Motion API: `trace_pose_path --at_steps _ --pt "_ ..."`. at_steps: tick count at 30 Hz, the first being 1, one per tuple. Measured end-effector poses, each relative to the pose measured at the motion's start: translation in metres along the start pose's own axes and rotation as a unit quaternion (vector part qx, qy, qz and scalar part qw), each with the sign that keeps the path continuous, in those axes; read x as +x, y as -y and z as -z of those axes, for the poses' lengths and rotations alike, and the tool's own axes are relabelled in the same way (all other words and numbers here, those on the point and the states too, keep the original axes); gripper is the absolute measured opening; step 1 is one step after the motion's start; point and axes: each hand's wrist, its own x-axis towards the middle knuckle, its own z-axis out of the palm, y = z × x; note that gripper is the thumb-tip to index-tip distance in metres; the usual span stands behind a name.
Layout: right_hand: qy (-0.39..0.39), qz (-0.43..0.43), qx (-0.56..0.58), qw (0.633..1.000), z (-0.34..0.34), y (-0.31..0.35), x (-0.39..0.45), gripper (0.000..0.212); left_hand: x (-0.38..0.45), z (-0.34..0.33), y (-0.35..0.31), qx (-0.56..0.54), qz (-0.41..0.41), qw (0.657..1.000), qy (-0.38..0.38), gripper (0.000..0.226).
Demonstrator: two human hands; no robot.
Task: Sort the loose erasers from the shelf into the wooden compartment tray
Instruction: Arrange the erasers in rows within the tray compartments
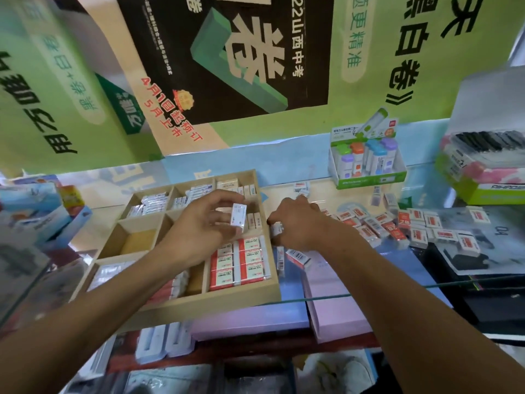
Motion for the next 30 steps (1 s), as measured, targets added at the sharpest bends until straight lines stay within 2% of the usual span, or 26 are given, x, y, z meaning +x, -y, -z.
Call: trace_pose_path --at_steps 3,6,8,11,13,16,23,27,30 --pt "0.005 -0.022 0.015 1.0 -0.003 0.001 0.005 0.039 -0.011 0.008 0.005 -0.042 -0.005 0.999 -0.033 0.048" --pt "-0.005 -0.038 0.126 0.991 -0.005 0.0 0.005 0.032 -0.026 0.013 0.007 -0.051 -0.006 0.997 -0.052 0.047" --pt "-0.049 -0.053 0.174 0.982 0.001 0.002 0.0 0.029 -0.039 0.018 0.009 -0.066 -0.006 0.996 -0.065 0.042" --pt "-0.167 -0.054 0.213 0.961 0.017 0.011 -0.009 0.028 -0.056 0.027 0.015 -0.062 -0.025 0.995 -0.078 0.037" --pt "-0.2 -0.035 0.28 0.938 0.024 0.031 -0.017 0.026 -0.069 0.036 0.021 -0.048 -0.032 0.995 -0.083 0.04" --pt "-0.176 0.007 0.352 0.919 0.025 0.063 -0.028 0.023 -0.086 0.051 0.025 -0.033 -0.021 0.995 -0.097 0.044" --pt "-0.105 0.059 0.377 0.918 0.006 0.128 -0.028 0.022 -0.117 0.082 0.033 -0.042 0.012 0.985 -0.167 0.039" --pt "-0.077 0.092 0.369 0.922 -0.005 0.156 -0.022 0.023 -0.131 0.096 0.041 0.003 0.02 0.983 -0.182 0.04" --pt "-0.068 0.1 0.357 0.926 -0.012 0.167 -0.016 0.021 -0.138 0.112 0.051 0.045 0.031 0.976 -0.211 0.03"
